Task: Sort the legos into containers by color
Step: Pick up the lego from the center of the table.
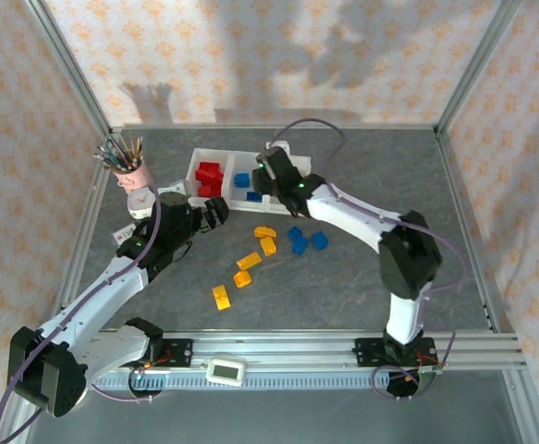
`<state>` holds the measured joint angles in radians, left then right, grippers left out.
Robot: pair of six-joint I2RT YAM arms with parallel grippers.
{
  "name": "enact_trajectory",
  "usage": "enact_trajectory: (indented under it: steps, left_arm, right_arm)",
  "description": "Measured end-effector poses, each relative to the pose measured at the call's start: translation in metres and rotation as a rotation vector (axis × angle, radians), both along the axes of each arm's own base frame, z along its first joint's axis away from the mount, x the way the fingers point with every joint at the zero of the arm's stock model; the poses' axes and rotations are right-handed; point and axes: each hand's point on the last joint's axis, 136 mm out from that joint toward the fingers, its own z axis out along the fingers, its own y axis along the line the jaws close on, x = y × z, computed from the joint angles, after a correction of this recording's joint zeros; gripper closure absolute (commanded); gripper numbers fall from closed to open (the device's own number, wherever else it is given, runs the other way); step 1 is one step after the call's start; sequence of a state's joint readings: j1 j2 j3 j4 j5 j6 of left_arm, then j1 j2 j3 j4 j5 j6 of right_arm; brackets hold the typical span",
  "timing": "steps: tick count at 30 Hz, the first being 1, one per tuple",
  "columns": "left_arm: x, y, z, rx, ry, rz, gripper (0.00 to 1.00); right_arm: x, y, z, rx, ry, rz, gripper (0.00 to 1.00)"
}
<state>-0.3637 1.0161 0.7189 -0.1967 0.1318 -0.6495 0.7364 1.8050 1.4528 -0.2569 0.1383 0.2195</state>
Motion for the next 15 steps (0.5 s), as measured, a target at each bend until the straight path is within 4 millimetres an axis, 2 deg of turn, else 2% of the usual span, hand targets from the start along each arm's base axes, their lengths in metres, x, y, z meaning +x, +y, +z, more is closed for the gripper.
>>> enact_trajectory:
  steps: [2, 5, 8, 15]
  left_arm:
    - [-0.001, -0.003, 0.000, -0.006, 0.002, -0.016, 0.01]
    - [-0.003, -0.005, -0.004, -0.010, 0.009, -0.030, 0.01]
    - [-0.007, -0.013, -0.009, -0.008, 0.017, -0.055, 0.01]
    - [-0.019, -0.048, -0.013, -0.024, 0.009, -0.148, 0.01]
  right_arm:
    - [-0.013, -0.010, 0.002, 0.017, 0.002, -0.001, 0.35]
    - [-0.032, -0.025, -0.008, 0.022, 0.028, -0.004, 0.33]
    - [-0.048, -0.035, -0.028, 0.019, 0.077, -0.003, 0.31]
    - [-0.080, -0.054, -0.078, -0.012, 0.195, -0.007, 0.30]
